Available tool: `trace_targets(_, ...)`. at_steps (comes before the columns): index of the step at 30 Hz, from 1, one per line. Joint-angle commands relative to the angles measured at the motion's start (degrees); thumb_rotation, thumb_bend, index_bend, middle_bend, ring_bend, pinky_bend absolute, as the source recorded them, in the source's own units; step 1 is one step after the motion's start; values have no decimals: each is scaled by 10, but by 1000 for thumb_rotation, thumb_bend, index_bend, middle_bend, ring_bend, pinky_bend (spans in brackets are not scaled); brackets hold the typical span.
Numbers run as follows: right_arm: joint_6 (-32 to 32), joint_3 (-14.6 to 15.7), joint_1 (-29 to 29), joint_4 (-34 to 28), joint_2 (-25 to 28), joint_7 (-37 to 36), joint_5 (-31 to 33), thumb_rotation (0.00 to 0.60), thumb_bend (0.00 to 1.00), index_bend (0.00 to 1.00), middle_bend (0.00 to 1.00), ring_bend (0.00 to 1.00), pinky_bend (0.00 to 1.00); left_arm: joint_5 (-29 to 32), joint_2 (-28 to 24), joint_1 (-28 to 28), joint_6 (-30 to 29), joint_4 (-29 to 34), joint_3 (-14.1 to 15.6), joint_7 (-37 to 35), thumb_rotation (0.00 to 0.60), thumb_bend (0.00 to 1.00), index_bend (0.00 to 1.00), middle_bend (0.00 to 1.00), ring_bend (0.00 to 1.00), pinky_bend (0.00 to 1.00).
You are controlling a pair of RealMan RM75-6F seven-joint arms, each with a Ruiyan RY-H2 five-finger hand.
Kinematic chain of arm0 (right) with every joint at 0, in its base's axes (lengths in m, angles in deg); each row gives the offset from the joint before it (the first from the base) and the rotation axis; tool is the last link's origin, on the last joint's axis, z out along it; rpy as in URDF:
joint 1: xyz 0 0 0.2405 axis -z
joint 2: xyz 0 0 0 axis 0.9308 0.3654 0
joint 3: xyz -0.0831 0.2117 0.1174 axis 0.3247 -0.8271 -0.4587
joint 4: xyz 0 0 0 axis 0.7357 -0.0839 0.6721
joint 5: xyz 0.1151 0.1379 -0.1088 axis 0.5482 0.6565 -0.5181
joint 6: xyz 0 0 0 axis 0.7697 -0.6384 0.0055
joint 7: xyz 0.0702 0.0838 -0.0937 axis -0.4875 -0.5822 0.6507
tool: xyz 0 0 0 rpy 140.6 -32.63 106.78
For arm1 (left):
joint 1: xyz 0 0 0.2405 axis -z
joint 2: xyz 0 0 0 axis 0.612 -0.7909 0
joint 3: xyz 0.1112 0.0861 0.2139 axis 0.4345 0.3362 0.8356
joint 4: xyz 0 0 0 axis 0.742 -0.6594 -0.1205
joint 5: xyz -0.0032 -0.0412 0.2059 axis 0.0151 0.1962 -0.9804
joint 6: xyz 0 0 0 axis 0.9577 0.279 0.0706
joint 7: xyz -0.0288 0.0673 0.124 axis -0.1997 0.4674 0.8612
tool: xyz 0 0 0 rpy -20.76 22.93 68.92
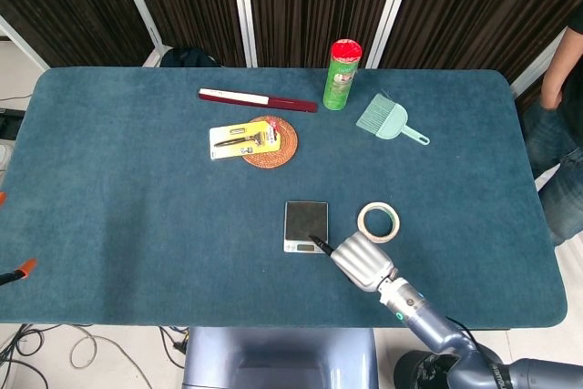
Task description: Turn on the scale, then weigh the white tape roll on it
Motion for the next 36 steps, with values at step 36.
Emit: trace_targets(36, 8, 36, -107, 44, -100, 121, 172, 600, 815, 64, 762, 830, 759, 9, 2, 0, 0, 1, -4, 7, 600, 29, 0, 0, 0, 0)
